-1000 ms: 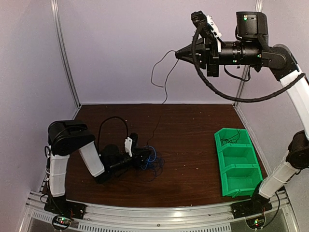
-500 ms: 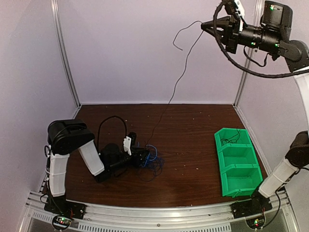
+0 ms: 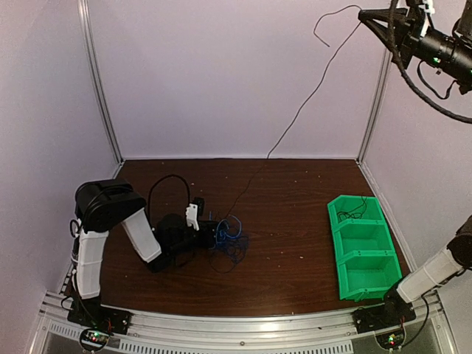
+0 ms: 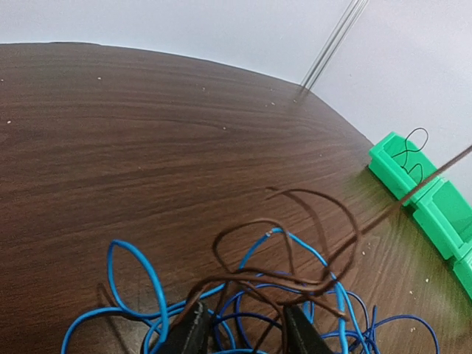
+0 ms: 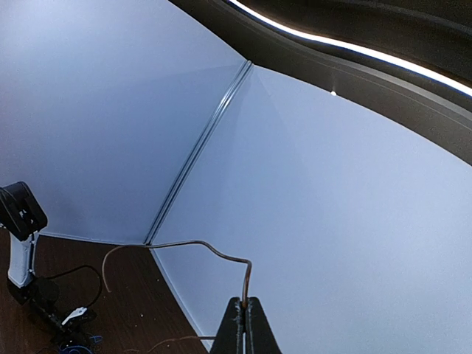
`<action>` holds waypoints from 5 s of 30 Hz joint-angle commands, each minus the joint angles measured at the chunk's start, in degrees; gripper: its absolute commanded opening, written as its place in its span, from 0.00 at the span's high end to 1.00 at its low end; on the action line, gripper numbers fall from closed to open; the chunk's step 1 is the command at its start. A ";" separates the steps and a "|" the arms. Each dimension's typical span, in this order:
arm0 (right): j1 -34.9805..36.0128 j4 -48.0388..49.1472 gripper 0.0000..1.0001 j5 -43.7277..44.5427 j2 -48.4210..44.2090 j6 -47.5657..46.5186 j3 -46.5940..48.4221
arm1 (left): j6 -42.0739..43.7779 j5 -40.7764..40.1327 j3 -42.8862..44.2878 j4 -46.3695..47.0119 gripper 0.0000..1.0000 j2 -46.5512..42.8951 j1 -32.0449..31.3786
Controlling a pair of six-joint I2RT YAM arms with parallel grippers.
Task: Untangle the cables
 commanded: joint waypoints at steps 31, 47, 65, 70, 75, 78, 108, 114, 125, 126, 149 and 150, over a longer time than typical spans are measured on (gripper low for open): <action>-4.58 4.22 1.00 9.42 -9.95 -1.29 -5.93 | 5.04 -17.61 -12.31 -25.92 1.00 -22.13 19.61; -6.38 10.18 1.00 31.08 -9.30 -6.51 -7.71 | -1.41 -22.54 -10.44 -32.05 1.00 -18.83 20.32; -8.63 25.52 1.00 42.73 -8.13 -7.30 -25.42 | -3.19 -22.23 -11.02 -33.27 1.00 -19.77 20.85; -8.59 20.95 1.00 20.67 -10.14 -2.16 -45.70 | -1.90 -14.93 -16.13 -24.82 1.00 -25.15 20.78; -8.37 22.61 1.00 8.08 -11.20 1.04 -64.17 | 1.97 -1.93 -19.82 -19.79 1.00 -31.85 20.64; -8.37 22.59 1.00 5.87 -11.32 1.81 -68.01 | 4.55 4.98 -19.75 -20.42 1.00 -34.58 19.83; -5.16 15.74 1.00 -10.39 -6.34 10.50 -29.82 | 38.13 3.36 15.06 -33.55 0.36 -27.20 -8.31; -5.30 15.74 1.00 -9.61 -7.15 10.55 -29.04 | 41.47 0.35 23.02 -34.15 0.39 -16.94 -8.38; -5.99 14.33 1.00 -4.82 -10.58 8.30 -34.57 | 42.43 -6.30 23.06 -33.79 0.95 -16.59 -8.20; -6.08 14.85 1.00 -3.08 -10.77 8.16 -35.81 | 42.16 -6.37 22.94 -34.71 0.98 -17.62 -8.15; -4.48 33.70 0.45 -14.78 -8.62 12.34 -72.89 | 27.37 -6.46 76.50 -93.02 1.00 -28.03 -1.01; -3.13 33.98 0.48 -14.98 -8.08 12.45 -72.55 | 27.25 -6.34 77.15 -93.14 1.00 -28.05 -0.97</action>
